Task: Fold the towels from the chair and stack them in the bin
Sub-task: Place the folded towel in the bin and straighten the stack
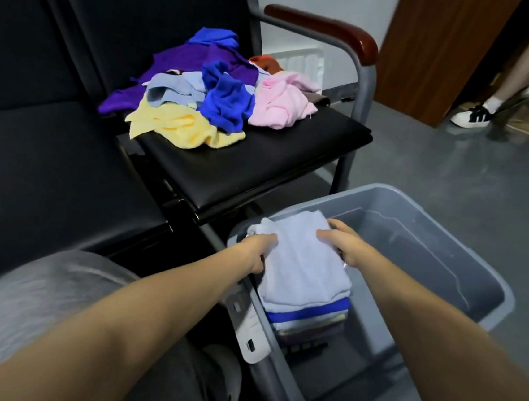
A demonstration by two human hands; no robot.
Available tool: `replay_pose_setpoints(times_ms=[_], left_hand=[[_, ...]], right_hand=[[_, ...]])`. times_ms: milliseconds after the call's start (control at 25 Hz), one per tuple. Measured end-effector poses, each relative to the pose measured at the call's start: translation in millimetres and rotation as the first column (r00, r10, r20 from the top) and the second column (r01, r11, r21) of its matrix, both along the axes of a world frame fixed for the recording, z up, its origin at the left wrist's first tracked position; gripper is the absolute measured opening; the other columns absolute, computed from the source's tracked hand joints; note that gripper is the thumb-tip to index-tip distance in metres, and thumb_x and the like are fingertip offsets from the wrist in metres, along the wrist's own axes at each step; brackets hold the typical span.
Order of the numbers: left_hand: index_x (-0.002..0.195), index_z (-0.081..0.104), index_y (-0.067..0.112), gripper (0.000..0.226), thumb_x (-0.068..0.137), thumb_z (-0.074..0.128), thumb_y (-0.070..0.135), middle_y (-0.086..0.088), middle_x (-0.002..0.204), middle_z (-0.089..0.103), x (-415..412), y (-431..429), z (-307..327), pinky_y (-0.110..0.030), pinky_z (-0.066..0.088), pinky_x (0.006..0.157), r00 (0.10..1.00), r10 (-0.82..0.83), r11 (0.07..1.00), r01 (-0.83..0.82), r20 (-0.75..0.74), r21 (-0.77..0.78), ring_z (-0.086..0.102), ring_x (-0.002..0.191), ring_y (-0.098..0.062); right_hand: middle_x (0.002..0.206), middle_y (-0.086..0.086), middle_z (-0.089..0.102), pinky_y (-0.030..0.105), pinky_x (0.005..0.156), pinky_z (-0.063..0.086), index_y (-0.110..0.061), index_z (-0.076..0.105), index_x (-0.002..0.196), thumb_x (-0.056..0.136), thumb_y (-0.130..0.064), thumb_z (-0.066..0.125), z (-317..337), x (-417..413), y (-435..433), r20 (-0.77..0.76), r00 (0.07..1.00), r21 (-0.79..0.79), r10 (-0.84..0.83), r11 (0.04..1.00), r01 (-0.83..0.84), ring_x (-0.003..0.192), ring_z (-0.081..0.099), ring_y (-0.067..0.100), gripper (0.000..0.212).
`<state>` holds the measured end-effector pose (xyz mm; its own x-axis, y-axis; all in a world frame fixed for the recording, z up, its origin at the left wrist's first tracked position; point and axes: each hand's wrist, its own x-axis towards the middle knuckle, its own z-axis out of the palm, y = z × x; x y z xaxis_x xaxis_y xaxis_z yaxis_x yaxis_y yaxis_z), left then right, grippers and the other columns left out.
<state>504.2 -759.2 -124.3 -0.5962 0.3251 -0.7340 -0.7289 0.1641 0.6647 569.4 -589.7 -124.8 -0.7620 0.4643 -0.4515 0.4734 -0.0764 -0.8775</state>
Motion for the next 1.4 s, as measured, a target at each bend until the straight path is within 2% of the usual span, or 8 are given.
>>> replay_pose_setpoints(times_ms=[120, 280, 520, 880, 960, 1120, 1280, 1400], left_hand=[[0.128, 0.048, 0.010, 0.044, 0.087, 0.062, 0.020, -0.012, 0.132, 0.051, -8.5, 7.8, 4.0, -0.045, 0.042, 0.101, 0.995, -0.091, 0.991, 0.086, -0.038, -0.101, 0.052, 0.118, -0.031], [0.144, 0.026, 0.006, 0.064, 0.090, 0.055, 0.024, -0.016, 0.140, 0.042, -14.0, 8.7, 6.9, -0.043, 0.039, 0.105, 0.911, -0.242, 0.901, 0.084, -0.335, -0.425, 0.042, 0.129, -0.034], [0.116, 0.051, 0.021, 0.035, 0.086, 0.052, 0.004, -0.009, 0.123, 0.057, -6.3, 0.3, -17.7, -0.026, 0.041, 0.082, 0.644, -0.389, 0.902, 0.123, -0.658, -0.413, 0.056, 0.110, -0.030], [0.143, 0.025, 0.006, 0.052, 0.096, 0.046, 0.012, -0.019, 0.140, 0.025, 4.7, -3.8, -29.9, -0.035, 0.042, 0.093, 0.312, -0.888, 0.367, 0.040, -0.337, -0.930, 0.039, 0.123, -0.036], [0.140, 0.033, 0.002, 0.047, 0.097, 0.043, 0.020, -0.017, 0.139, 0.031, 4.0, -0.4, -27.6, -0.032, 0.037, 0.097, 0.224, -0.941, 0.243, -0.071, -0.253, -0.967, 0.035, 0.125, -0.031], [0.140, 0.034, 0.009, 0.054, 0.091, 0.051, 0.026, -0.014, 0.147, 0.027, -19.1, 0.0, -7.5, -0.034, 0.028, 0.104, 0.000, -0.899, 0.435, -0.120, -0.438, -0.892, 0.028, 0.135, -0.029], [0.151, 0.010, 0.008, 0.072, 0.093, 0.050, 0.022, -0.015, 0.155, 0.020, -45.6, -17.4, -11.9, -0.033, 0.023, 0.113, 0.274, -0.884, 0.441, 0.214, -0.379, -0.872, 0.023, 0.142, -0.027], [0.146, 0.023, 0.003, 0.061, 0.094, 0.048, 0.024, -0.017, 0.152, 0.028, -49.6, -25.3, -19.9, -0.031, 0.027, 0.109, 0.282, -0.881, 0.442, 0.204, -0.380, -0.874, 0.031, 0.138, -0.029]], right_hand=[[0.132, 0.000, 0.043, 0.006, 0.066, 0.042, -0.008, 0.032, 0.142, 0.095, -0.012, 0.052, -5.8, -12.1, -5.1, 0.067, 0.998, 0.156, -0.008, 0.988, -0.003, 0.108, 0.050, 0.019, 0.051], [0.146, 0.006, 0.037, 0.025, 0.097, 0.033, -0.019, 0.031, 0.145, 0.086, -0.028, 0.056, -9.0, -27.1, -17.2, 0.225, 0.971, 0.357, 0.077, 0.921, -0.155, 0.128, 0.042, 0.026, 0.065], [0.159, -0.005, 0.008, 0.042, 0.117, 0.005, -0.035, 0.018, 0.149, 0.094, -0.039, 0.044, -22.1, -17.5, -45.3, 0.505, 0.766, 0.558, 0.398, 0.526, -0.642, 0.147, -0.001, 0.021, 0.061], [0.160, -0.004, -0.003, 0.043, 0.117, -0.004, -0.037, 0.000, 0.150, 0.100, -0.045, 0.029, -62.8, -10.0, -77.4, 0.622, 0.705, 0.603, 0.342, 0.365, -0.709, 0.147, -0.005, 0.020, 0.059], [0.160, -0.004, -0.003, 0.044, 0.117, -0.004, -0.036, 0.001, 0.150, 0.100, -0.042, 0.030, -58.2, -16.5, -77.0, 0.628, 0.697, 0.574, 0.347, 0.398, -0.716, 0.147, -0.005, 0.020, 0.059], [0.157, -0.001, 0.020, 0.046, 0.116, 0.007, -0.027, 0.016, 0.151, 0.094, -0.035, 0.044, -47.6, -25.7, -70.1, 0.481, 0.814, 0.602, 0.325, 0.553, -0.576, 0.145, 0.015, 0.022, 0.064], [0.148, 0.007, 0.039, 0.036, 0.113, 0.027, -0.015, 0.031, 0.146, 0.092, -0.020, 0.048, -44.6, -28.0, -70.8, 0.230, 0.952, 0.547, 0.202, 0.782, -0.298, 0.135, 0.037, 0.026, 0.057], [0.143, 0.013, 0.044, 0.031, 0.106, 0.033, -0.008, 0.033, 0.144, 0.094, -0.015, 0.046, -41.9, -34.5, -68.2, 0.202, 0.966, 0.518, 0.162, 0.819, -0.245, 0.130, 0.043, 0.030, 0.053]])
